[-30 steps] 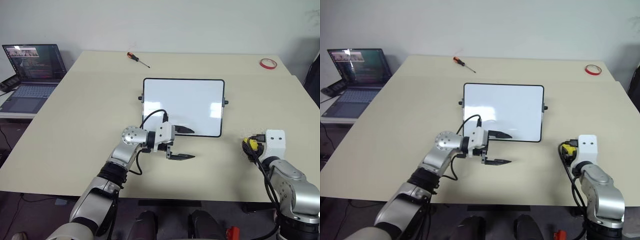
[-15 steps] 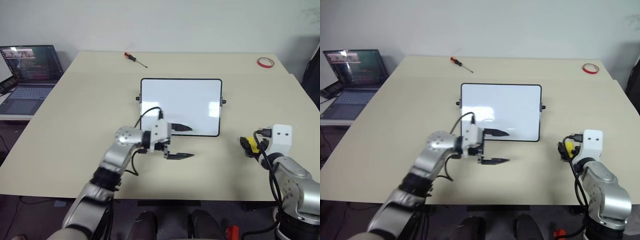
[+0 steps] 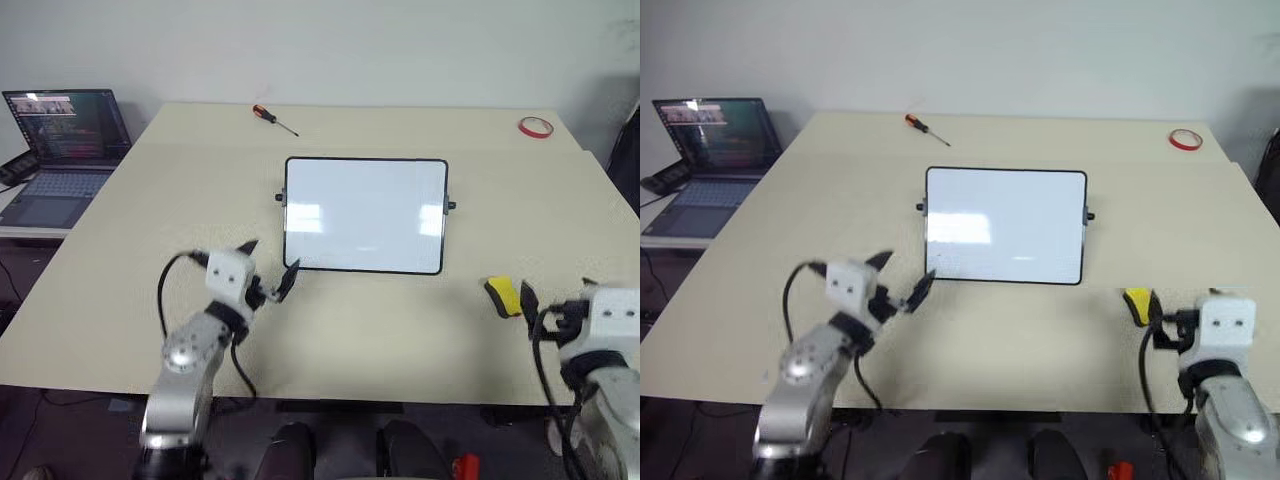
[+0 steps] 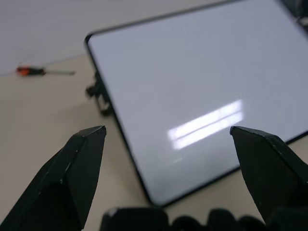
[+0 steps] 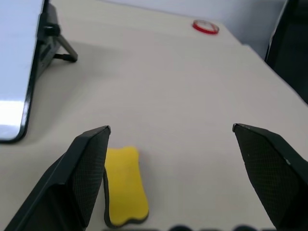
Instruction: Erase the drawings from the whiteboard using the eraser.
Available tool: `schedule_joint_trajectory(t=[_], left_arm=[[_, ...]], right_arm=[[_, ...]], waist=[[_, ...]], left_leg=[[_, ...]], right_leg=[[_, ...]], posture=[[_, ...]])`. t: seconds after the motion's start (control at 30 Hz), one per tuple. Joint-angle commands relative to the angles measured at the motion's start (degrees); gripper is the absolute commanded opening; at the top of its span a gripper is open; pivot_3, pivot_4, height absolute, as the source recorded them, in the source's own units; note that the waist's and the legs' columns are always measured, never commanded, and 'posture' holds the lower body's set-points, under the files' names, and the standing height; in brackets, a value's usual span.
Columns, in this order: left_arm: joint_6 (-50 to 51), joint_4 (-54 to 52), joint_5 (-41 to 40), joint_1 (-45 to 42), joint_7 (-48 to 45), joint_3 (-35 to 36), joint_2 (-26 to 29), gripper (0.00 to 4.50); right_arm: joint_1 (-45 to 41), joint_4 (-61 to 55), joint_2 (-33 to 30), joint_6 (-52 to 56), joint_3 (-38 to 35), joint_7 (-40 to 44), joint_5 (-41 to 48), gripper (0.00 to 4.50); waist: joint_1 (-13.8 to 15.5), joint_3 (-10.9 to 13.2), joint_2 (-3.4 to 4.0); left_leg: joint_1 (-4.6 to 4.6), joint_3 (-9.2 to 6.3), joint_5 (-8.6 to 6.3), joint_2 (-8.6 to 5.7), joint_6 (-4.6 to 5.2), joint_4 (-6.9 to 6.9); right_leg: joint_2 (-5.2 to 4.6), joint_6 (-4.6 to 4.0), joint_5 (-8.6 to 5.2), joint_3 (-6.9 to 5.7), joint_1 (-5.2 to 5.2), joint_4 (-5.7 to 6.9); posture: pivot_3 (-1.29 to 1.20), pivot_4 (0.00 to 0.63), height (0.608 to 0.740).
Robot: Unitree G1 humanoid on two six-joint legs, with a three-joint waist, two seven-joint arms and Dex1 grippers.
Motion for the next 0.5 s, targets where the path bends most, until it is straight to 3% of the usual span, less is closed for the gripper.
schedule_joint_trajectory(t=[0.03,0.17,0.27,0.5], left_arm=[[-4.0,-7.5,4.4,6.6,6.3,-0.1,-2.3,4.50],[-5.7,-12.4,6.7,14.6,9.5,0.5,-3.9,4.50],[-8.0,-12.9,7.7,19.2,10.3,0.3,-4.1,4.50],[-9.9,-12.0,8.9,19.9,10.9,-1.3,-4.1,4.50]], right_arm=[[3.8,2.8,1.2,-12.7,-0.1,1.6,-0.2,4.47],[8.2,2.9,2.5,-17.4,0.6,3.2,1.8,4.47],[12.4,3.3,3.3,-19.8,1.4,4.3,2.0,4.47],[15.9,1.5,3.6,-19.3,3.8,3.8,1.5,4.47]], waist=[[0.2,0.0,-0.03],[0.3,0.0,-0.07],[0.4,-0.1,-0.10],[0.5,0.0,-0.11]], left_leg=[[0.00,-0.03,0.00,-0.01,0.00,0.02],[0.04,-0.15,0.01,-0.04,0.01,0.16],[0.10,-0.18,0.01,-0.03,0.00,0.15],[-0.01,-0.18,-0.01,-0.05,-0.02,0.12]], right_leg=[[-0.07,-0.01,0.00,0.02,0.04,0.00],[-0.14,0.22,-0.15,-0.02,0.16,0.00],[-0.16,-0.17,-0.42,-0.04,0.26,-0.02],[-0.18,-0.17,-0.48,-0.08,0.14,-0.03]], posture=[[0.00,0.150,0.740],[0.00,0.150,0.740],[0.00,0.150,0.740],[0.00,0.150,0.740]])
